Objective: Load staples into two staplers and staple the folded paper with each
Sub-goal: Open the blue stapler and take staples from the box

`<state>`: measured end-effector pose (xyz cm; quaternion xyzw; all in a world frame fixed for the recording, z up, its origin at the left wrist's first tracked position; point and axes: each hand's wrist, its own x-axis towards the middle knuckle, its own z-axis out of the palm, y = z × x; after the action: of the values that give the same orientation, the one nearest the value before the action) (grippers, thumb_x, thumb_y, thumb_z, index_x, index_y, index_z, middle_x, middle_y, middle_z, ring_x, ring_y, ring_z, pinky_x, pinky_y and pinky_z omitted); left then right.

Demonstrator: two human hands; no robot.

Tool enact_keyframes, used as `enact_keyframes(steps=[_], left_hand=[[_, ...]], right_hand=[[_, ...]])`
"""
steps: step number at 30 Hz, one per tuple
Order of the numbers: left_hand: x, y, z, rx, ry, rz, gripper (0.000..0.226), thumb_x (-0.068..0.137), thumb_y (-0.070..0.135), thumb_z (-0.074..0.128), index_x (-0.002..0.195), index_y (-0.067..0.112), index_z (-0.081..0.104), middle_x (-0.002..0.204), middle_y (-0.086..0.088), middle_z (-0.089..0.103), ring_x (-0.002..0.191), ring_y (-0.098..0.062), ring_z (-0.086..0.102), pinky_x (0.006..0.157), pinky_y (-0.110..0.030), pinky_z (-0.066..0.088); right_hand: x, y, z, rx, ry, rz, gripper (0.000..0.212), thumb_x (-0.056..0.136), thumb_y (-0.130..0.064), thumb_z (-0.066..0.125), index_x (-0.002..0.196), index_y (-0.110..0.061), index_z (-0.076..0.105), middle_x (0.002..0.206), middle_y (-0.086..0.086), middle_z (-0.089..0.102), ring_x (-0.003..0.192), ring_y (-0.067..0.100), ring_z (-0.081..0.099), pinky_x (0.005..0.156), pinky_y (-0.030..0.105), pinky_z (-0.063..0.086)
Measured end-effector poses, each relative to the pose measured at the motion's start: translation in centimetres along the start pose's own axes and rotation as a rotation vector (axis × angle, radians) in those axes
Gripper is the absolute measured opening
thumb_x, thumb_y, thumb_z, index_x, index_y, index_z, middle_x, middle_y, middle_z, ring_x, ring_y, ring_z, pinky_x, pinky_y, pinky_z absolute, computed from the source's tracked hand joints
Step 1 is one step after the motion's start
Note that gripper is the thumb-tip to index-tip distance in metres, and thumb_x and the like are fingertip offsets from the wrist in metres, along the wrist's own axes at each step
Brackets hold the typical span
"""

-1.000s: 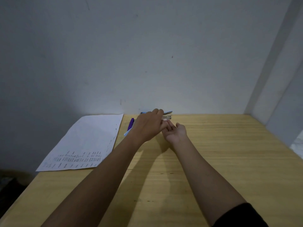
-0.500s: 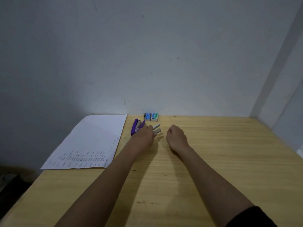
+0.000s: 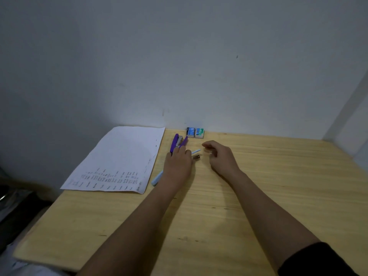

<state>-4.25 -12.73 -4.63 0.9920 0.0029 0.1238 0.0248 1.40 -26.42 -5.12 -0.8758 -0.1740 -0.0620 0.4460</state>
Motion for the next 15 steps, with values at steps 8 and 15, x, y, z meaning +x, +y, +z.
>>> enact_keyframes(steps=[8, 15], left_hand=[[-0.3, -0.7, 0.9, -0.083, 0.060, -0.019, 0.041, 0.097, 0.019, 0.044, 0.137, 0.010, 0.039, 0.141, -0.010, 0.041, 0.129, -0.022, 0.037, 0.102, -0.032, 0.037], [-0.6, -0.8, 1.7, -0.118, 0.086, -0.039, 0.045, 0.097, 0.021, 0.046, 0.139, 0.012, 0.034, 0.143, -0.009, 0.039, 0.130, -0.021, 0.036, 0.101, -0.032, 0.040]], right_hand=[[2.6, -0.3, 1.5, 0.078, 0.135, 0.005, 0.035, 0.077, 0.010, 0.055, 0.100, -0.016, 0.065, 0.103, -0.001, 0.062, 0.083, 0.004, 0.057, 0.075, 0.013, 0.046], [5.1, -0.1, 2.6, -0.012, 0.177, 0.006, 0.028, 0.088, -0.003, 0.051, 0.110, -0.016, 0.063, 0.114, 0.001, 0.061, 0.104, 0.014, 0.054, 0.090, 0.024, 0.043]])
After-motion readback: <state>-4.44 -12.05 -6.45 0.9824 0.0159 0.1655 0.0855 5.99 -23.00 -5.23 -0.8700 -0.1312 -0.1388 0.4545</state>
